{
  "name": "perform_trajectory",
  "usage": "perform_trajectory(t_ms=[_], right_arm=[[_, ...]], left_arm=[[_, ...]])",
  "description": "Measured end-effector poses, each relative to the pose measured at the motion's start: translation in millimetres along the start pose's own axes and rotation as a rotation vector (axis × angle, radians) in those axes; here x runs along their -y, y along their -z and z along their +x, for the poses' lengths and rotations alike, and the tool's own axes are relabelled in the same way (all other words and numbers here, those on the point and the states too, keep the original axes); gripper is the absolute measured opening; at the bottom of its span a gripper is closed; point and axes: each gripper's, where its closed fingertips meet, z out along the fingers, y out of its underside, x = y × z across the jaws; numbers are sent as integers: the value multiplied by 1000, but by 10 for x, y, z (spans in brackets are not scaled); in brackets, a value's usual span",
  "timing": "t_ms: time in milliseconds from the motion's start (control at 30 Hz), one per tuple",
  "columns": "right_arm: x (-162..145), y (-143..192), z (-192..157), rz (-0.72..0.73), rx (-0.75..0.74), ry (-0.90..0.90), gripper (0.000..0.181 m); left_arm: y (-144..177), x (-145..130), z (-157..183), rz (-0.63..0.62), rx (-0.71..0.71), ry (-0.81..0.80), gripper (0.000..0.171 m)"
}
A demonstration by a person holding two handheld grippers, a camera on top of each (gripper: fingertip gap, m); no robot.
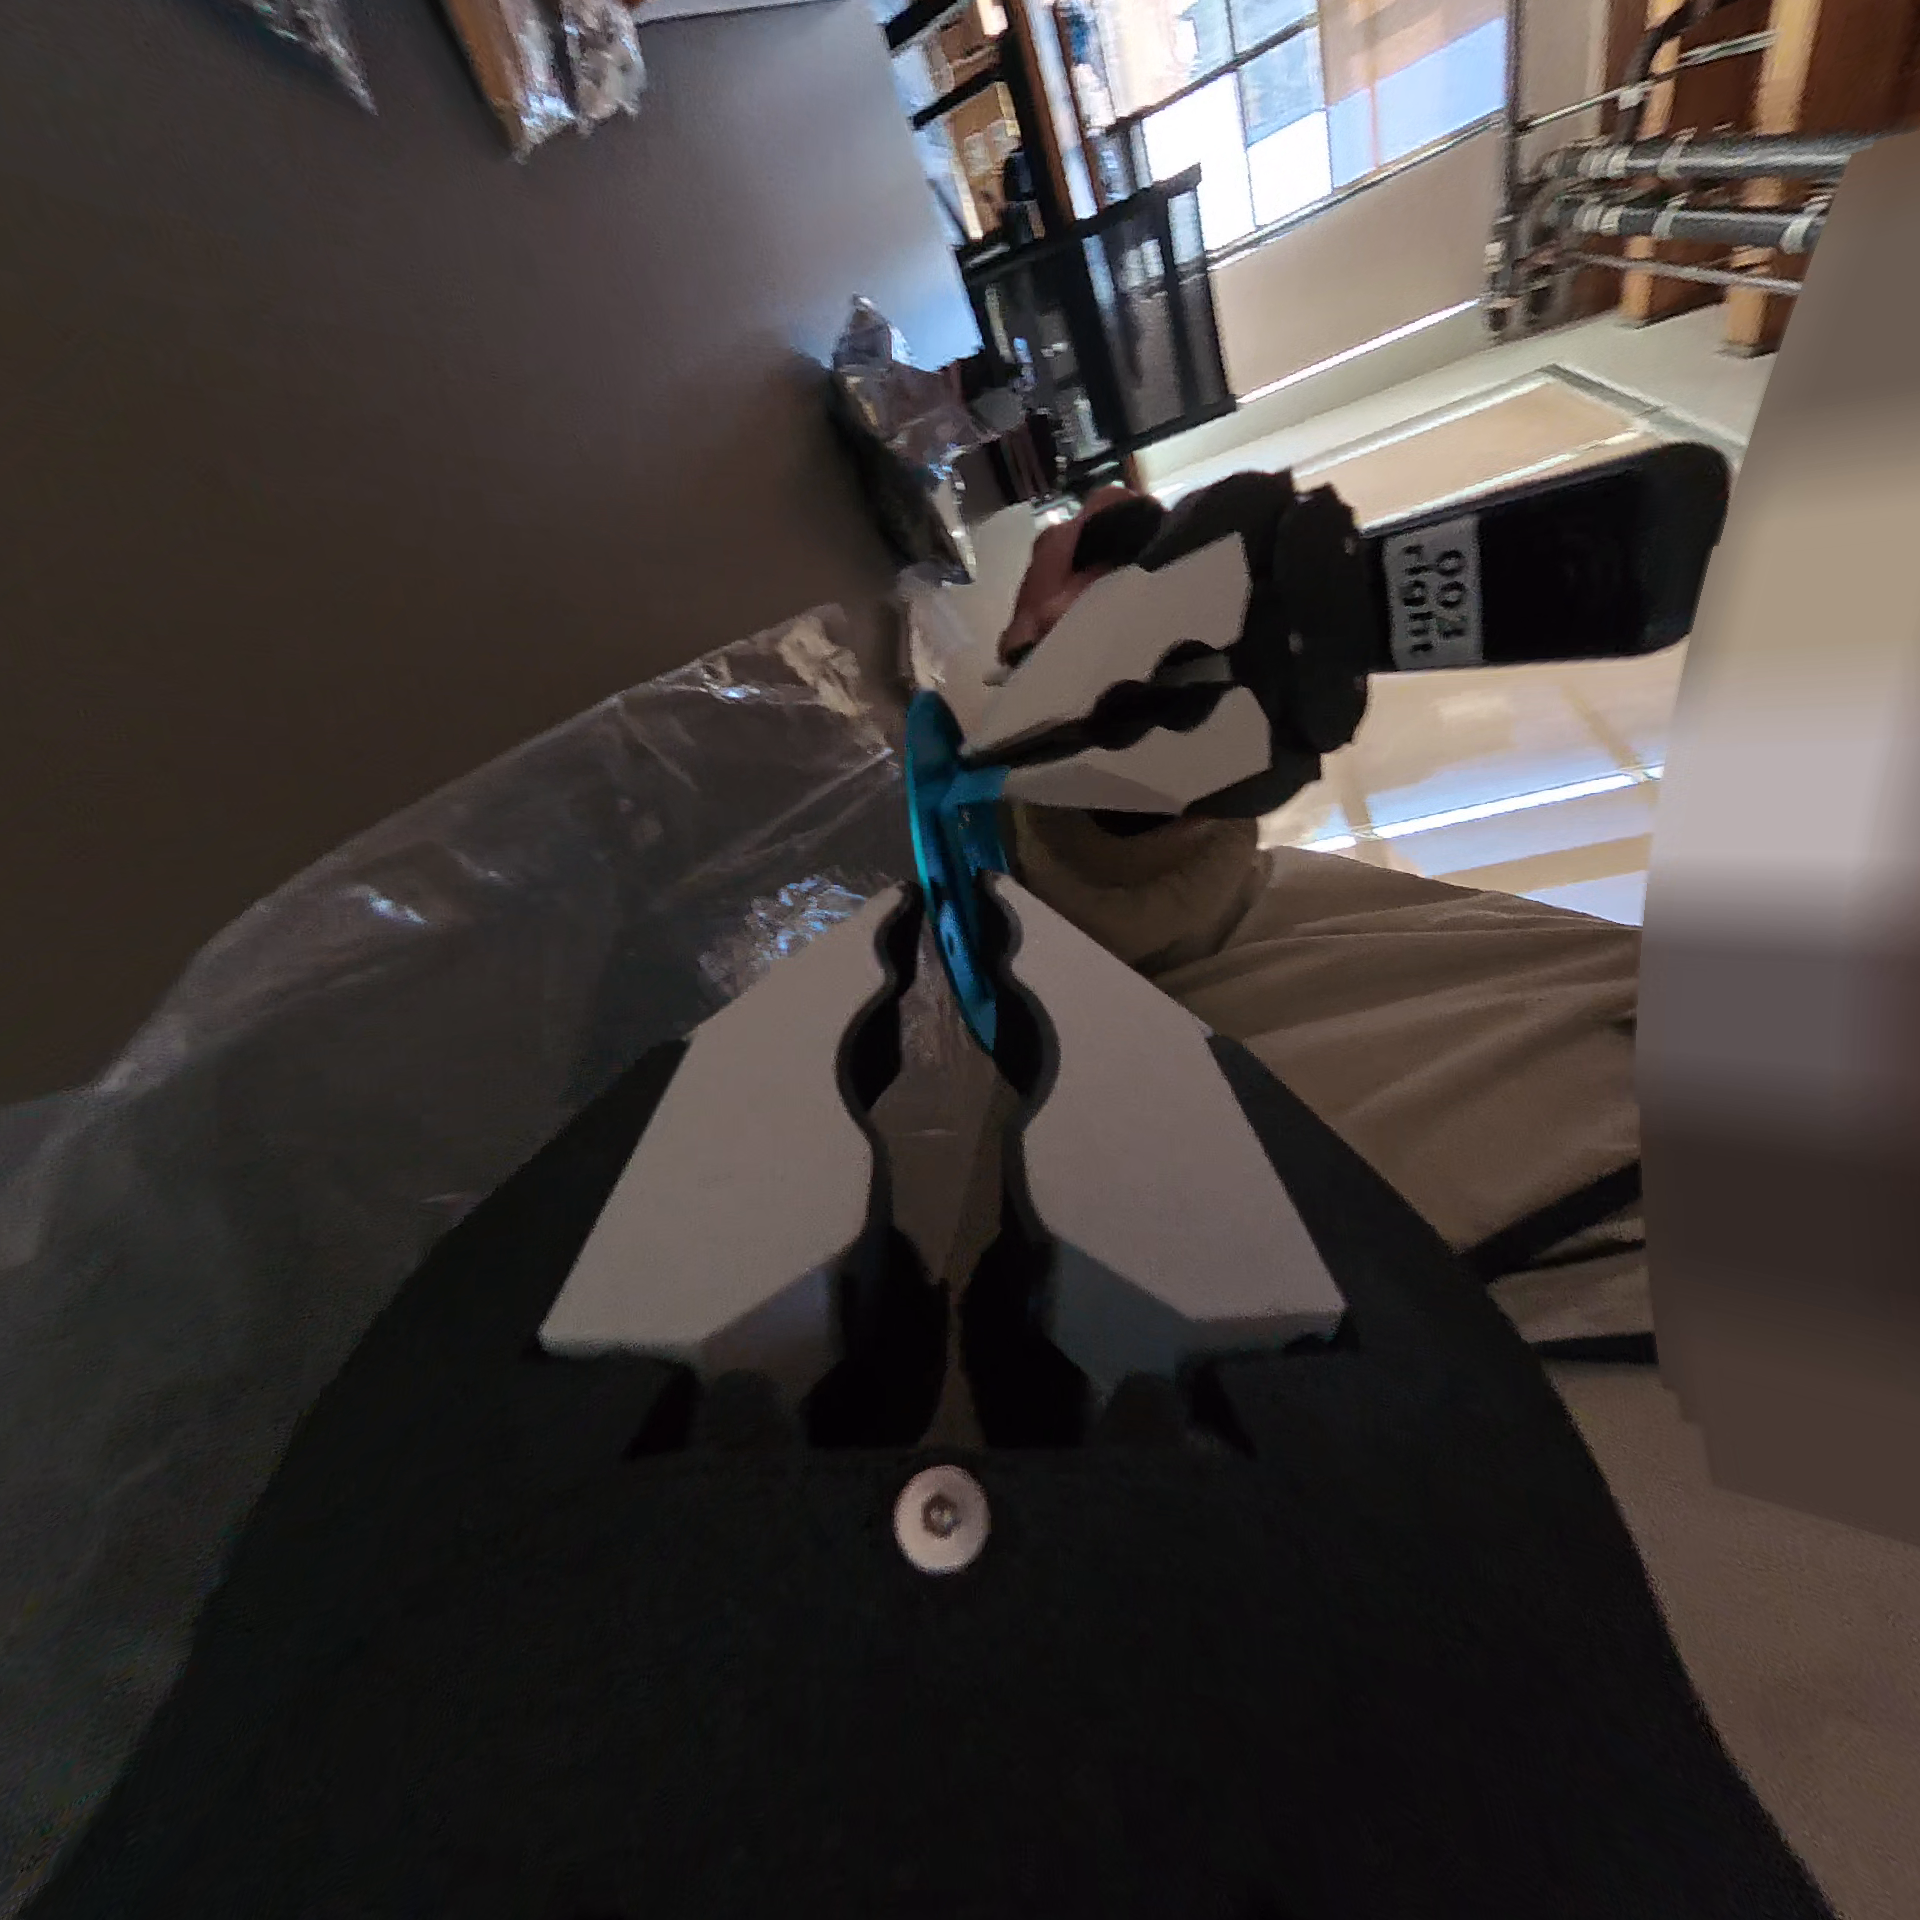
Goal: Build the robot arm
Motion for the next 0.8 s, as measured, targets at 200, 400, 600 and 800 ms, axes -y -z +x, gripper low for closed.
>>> perform_trajectory(t_ms=[200,400,600,800], right_arm=[[47,68,-13,56,118,-106,0],[276,181,30,237,277,-407,11],[340,196,80,317,459,-748,44],[311,-13,-140,253,522,-730,21]], left_arm=[[-1,-60,147,11,-147,28,2],[81,14,172,107,-168,1,0],[212,57,193,196,-109,-41,0],[166,-52,242,165,-95,-71,0]])
